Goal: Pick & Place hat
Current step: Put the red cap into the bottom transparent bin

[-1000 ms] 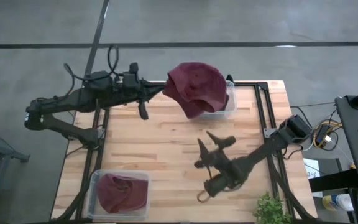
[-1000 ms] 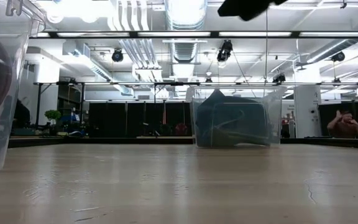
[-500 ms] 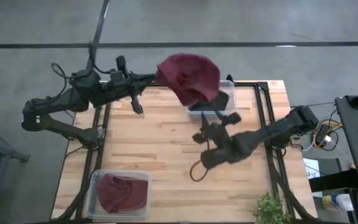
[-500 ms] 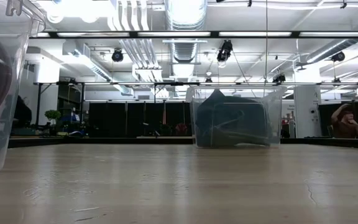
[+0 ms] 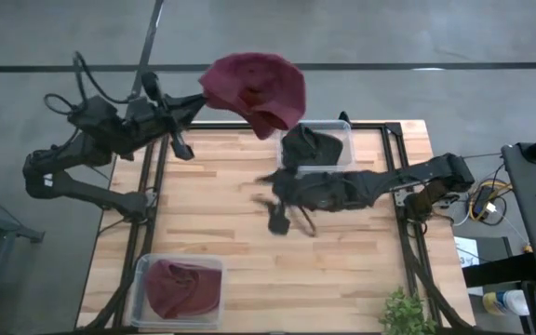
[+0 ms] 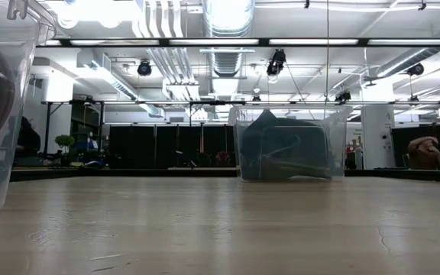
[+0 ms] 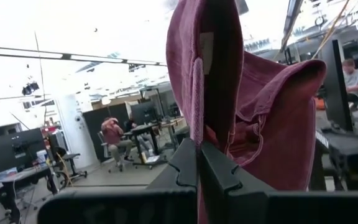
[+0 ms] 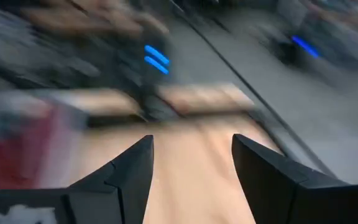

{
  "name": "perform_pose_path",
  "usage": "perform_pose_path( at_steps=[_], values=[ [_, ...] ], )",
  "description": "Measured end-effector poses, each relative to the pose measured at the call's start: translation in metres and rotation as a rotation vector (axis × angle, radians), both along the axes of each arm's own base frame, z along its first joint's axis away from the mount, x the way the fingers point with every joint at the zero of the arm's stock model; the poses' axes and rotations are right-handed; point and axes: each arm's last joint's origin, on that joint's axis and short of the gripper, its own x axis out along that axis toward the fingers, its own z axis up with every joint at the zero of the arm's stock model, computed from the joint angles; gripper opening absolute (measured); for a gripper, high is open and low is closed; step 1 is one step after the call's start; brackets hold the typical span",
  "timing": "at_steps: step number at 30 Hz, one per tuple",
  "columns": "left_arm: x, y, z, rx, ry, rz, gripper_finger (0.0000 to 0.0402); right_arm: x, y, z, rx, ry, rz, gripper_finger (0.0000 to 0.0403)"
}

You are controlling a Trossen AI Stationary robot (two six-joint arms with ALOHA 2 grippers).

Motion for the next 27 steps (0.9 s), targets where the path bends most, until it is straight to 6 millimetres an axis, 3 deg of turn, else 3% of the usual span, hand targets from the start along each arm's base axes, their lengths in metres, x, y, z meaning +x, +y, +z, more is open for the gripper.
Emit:
perform_pose_path(
  at_steps=[3, 7, 11, 16, 20, 27],
  values=[
    [-0.008, -0.001, 0.003, -0.001, -0.019, -0.001, 0.0000, 0.008, 0.001, 0.000, -0.018, -0.205, 0.163, 0.0210],
    [-0.022, -0.002, 0.007, 0.001, -0.053, 0.001, 0.0000, 0.006, -0.006, 0.002, -0.179, -0.322, 0.099, 0.0210],
    [-0.032, -0.002, 0.009, -0.003, -0.069, 0.016, 0.0000, 0.004, -0.004, -0.001, -0.418, -0.315, 0.141, 0.0210],
    [-0.035, -0.002, 0.007, 0.009, -0.046, 0.035, 0.0000, 0.011, 0.002, -0.023, -0.474, -0.260, 0.222, 0.0210],
    [-0.034, -0.001, 0.007, 0.013, -0.036, 0.053, 0.0000, 0.018, -0.002, -0.028, -0.507, -0.236, 0.063, 0.0210],
    [-0.032, -0.001, 0.006, 0.041, -0.016, 0.084, 0.0000, 0.004, -0.017, 0.014, -0.522, -0.445, -0.290, 0.0210]
  ],
)
